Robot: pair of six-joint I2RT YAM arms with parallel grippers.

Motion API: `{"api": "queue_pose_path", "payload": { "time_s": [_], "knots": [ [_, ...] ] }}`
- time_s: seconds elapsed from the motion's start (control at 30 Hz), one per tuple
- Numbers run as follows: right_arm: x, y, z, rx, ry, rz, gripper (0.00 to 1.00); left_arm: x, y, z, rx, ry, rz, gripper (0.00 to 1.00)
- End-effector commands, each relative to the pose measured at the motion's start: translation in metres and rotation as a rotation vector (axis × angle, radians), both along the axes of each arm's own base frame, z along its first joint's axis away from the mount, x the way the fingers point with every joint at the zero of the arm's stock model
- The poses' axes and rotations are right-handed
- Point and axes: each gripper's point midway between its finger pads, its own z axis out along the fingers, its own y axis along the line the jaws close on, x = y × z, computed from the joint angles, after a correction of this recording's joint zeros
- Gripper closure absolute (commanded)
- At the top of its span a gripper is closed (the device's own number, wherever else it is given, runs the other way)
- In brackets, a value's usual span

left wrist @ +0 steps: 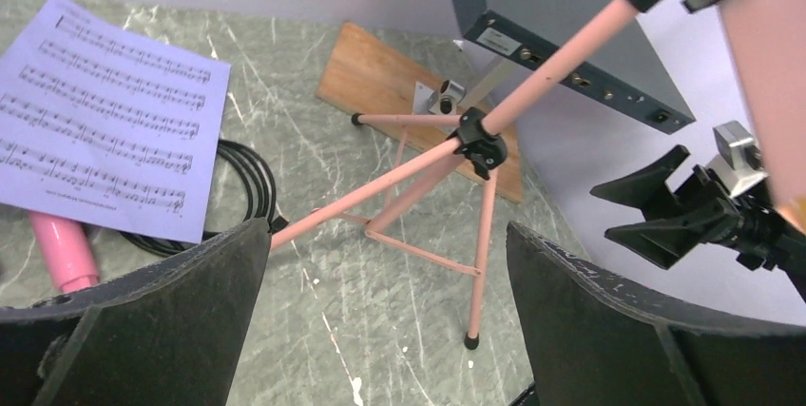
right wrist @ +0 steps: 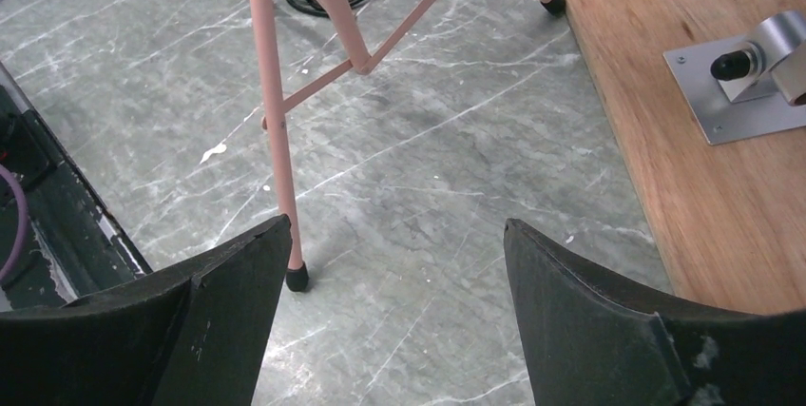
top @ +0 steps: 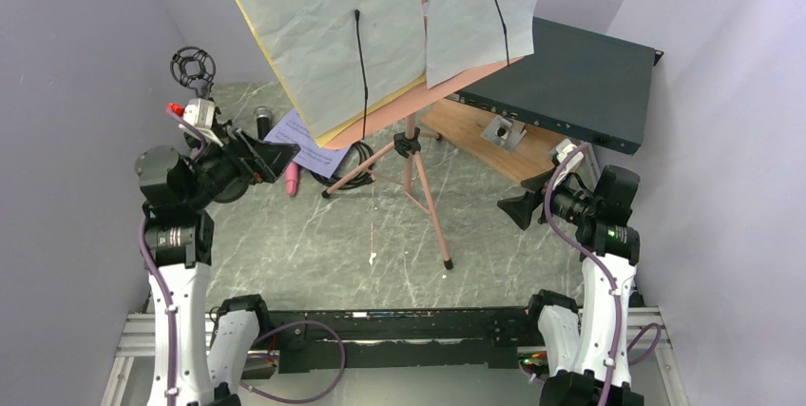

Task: Pack up the instrument practice props
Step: Place the sheet music at the center of the board, then pick up the sheet music from the music stand.

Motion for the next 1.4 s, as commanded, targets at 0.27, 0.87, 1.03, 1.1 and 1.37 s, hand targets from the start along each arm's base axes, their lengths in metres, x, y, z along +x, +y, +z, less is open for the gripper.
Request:
{"api": "queue_pose_path", "payload": {
  "time_s": [0.27, 0.87, 1.03, 1.1, 1.37],
  "knots": [
    [-0.005, 0.006, 0.026, -0.063, -0.094, 0.112, 0.14, -0.020, -0.004, -0.025, 0.066, 0.051, -0.036, 0.01],
    [0.052, 0.000, 0.236, 0.099, -0.182, 0.090, 0.12, -0.014, 0.003, -0.103, 0.076, 0.148, -0.001, 0.00],
    [0.076, -0.004, 0.282, 0.216, -0.216, 0.053, 0.13, -0.016, 0.004, -0.102, 0.080, 0.143, 0.008, 0.00],
    [0.088, -0.007, 0.294, 0.258, -0.214, 0.026, 0.13, -0.017, 0.003, -0.102, 0.078, 0.144, 0.007, 0.00],
    [0.134, -0.006, 0.305, 0.350, -0.144, -0.002, 0.14, -0.020, 0.004, -0.104, 0.080, 0.150, 0.014, 0.01]
  ]
}}
